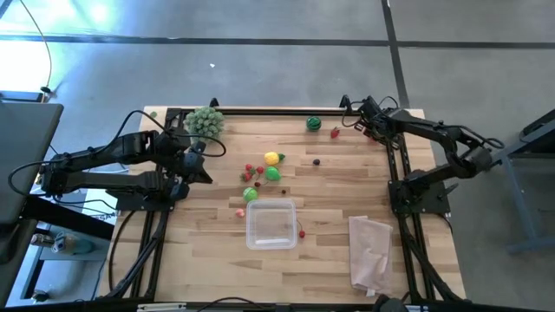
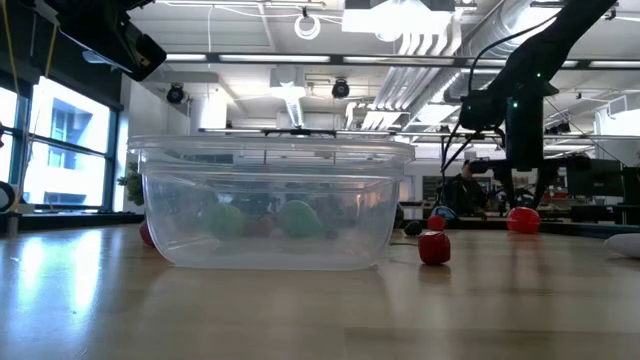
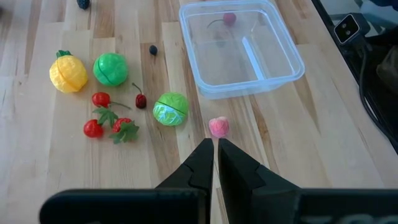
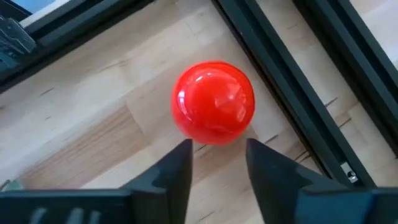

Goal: Pick and placing Produce into tupperware
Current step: Put the red tomato into the transparent bin

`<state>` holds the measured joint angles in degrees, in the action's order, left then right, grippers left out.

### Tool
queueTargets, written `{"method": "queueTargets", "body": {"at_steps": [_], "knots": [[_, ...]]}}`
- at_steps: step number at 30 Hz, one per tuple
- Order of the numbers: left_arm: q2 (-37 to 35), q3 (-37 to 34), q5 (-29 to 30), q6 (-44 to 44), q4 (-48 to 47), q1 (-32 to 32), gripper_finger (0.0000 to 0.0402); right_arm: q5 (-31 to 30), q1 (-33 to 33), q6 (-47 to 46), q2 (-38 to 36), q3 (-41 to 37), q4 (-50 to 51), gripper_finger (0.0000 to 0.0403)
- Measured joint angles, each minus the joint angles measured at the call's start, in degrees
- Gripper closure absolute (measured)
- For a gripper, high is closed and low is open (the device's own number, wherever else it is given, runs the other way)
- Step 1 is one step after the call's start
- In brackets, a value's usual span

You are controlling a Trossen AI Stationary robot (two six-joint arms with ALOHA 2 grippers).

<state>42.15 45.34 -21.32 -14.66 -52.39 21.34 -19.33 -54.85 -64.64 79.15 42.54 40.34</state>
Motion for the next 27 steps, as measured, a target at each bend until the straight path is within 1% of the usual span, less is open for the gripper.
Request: {"method": "queueTargets", "body": {"at_steps": [2,5,10,14,19,27], "knots": [[0.0,0.0,0.0,0.0,0.0,0.0,0.0387,-0.4,-0.1,-1.4,0.0,0.0,-0.2,0.0229],[0.0,0.0,0.0,0.0,0.0,0.0,0.0387,-1.1,-0.2,-5.9,0.0,0.0,-1.7,0.0192],[0.0,0.0,0.0,0.0,0.0,0.0,0.0387,-3.0,-0.1,-6.0,0.0,0.0,-2.0,0.0133],[0.0,0.0,0.0,0.0,0.0,0.0,0.0387,-4.2,-0.2,-7.5,0.0,0.0,-1.9,0.0101],[0.0,0.0,0.0,0.0,0.0,0.0,0.0387,-4.7,-0.2,-7.6,2.0,0.0,-3.5,0.0083],[0.0,0.0,0.0,0.0,0.0,0.0,0.0387,-4.5,-0.4,-8.6,6.8,0.0,-6.8,0.0081]]}}
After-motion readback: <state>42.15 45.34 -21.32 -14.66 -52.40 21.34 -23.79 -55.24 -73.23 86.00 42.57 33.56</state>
